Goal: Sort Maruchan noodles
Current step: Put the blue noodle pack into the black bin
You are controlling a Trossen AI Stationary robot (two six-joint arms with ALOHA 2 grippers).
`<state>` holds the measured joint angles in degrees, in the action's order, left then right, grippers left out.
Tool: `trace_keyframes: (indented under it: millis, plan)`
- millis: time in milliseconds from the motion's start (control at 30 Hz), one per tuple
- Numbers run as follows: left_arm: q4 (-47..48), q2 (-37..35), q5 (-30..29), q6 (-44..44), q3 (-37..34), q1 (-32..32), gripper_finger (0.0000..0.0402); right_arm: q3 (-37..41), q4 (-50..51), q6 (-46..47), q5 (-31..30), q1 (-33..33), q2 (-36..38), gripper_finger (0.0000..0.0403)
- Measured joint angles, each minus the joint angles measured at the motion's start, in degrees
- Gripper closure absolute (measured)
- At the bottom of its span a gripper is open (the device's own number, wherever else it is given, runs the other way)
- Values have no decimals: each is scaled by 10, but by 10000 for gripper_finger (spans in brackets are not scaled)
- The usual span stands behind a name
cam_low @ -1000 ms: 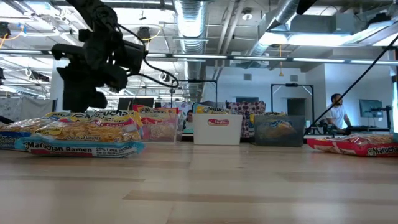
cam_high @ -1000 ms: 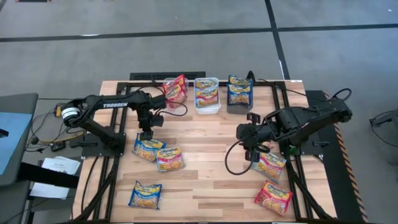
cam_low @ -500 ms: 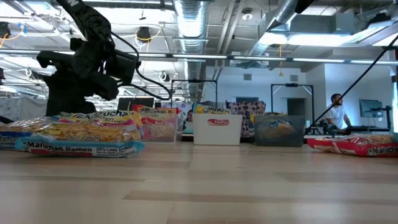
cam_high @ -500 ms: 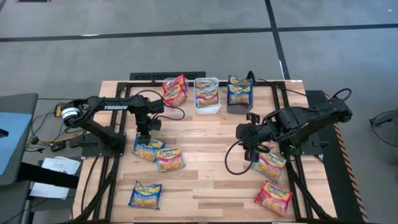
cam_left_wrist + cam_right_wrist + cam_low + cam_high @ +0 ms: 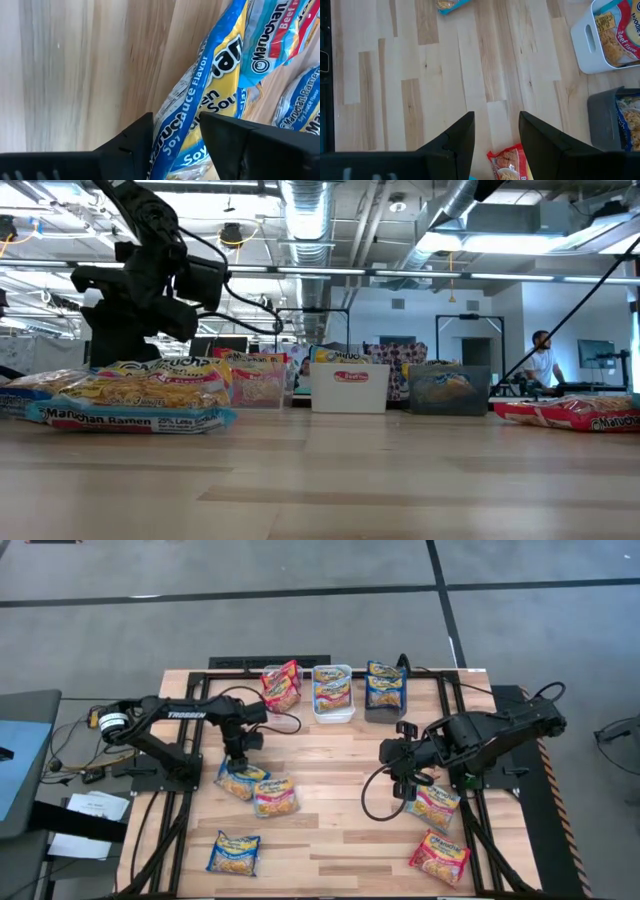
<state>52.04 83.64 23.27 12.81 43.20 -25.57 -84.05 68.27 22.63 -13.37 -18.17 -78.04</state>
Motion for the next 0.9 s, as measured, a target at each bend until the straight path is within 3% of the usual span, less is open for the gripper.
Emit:
trace_keyframes:
  millis: [200,500,667,900]
  plan:
    - [-20,0,0,-16,0,13,289,0,0,0,0,0,0,227]
    - [-20,0,0,-16,0,13,392,0,-1,0,0,0,0,227]
    - [-17,0,-9,-23,1,12,401,0,-12,-2,0,0,0,227]
    - [61,-1,-26,-15,48,-3,401,0,-14,-2,-3,11,0,227]
